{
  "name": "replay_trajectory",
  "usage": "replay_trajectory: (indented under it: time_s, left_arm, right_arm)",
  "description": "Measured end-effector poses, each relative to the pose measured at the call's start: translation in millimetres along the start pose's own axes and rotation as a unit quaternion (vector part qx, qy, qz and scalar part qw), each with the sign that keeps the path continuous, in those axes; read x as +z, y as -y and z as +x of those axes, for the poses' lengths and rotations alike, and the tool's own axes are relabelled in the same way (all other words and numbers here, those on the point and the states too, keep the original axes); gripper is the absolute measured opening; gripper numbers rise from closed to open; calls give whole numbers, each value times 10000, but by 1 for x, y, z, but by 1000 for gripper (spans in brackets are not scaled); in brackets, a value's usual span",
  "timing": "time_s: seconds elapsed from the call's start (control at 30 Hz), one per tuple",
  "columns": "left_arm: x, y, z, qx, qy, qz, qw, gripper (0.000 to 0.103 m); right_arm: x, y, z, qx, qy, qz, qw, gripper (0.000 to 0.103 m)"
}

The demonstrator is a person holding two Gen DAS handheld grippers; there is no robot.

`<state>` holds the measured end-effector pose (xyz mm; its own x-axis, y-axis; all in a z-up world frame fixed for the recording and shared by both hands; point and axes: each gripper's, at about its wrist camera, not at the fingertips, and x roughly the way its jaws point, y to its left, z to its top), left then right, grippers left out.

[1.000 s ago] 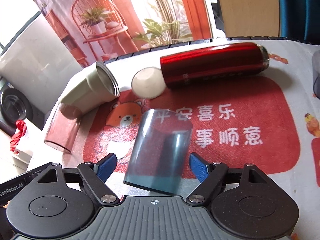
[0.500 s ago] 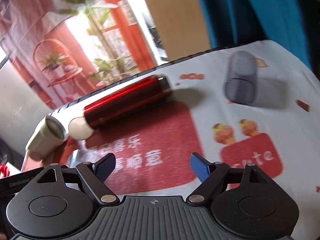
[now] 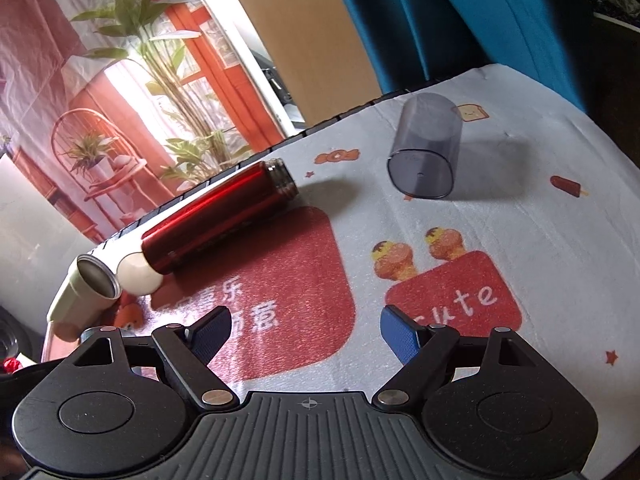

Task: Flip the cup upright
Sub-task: 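Lower the teal cup upright onto the cloth and open the left tool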

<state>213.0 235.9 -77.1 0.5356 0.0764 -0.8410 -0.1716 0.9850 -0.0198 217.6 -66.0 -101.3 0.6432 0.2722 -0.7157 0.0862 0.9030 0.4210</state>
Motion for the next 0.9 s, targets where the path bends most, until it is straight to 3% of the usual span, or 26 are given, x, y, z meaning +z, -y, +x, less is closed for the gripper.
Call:
replay_trajectory:
  time_s: [0.13,0.37,0.53,0.7,0.9]
  left_arm:
    - [-19,-34,-33,-21,557,-274,9981,70]
    - [-41,-101,-52,537,1211,-961,9865,70]
    - [-48,-120,-50,637,1389,-1263,9801,70]
    - [-51,-111,-57,599,1391,-1007,9833,69]
    - [-55,-107,-61,399,1071,-953,9889,69]
  right_arm:
    - [-7,-15,-3,147,6,-108,9998,80]
    - [-30,-44,-3,356,-85,-296,9989,80]
    - [-46,-61,-4,419,-208,-483,9977,80]
    - [-46,-69,-14,442,-122,-596,9972,80]
    - [-46,-70,-20,449,-116,-617,9970,80]
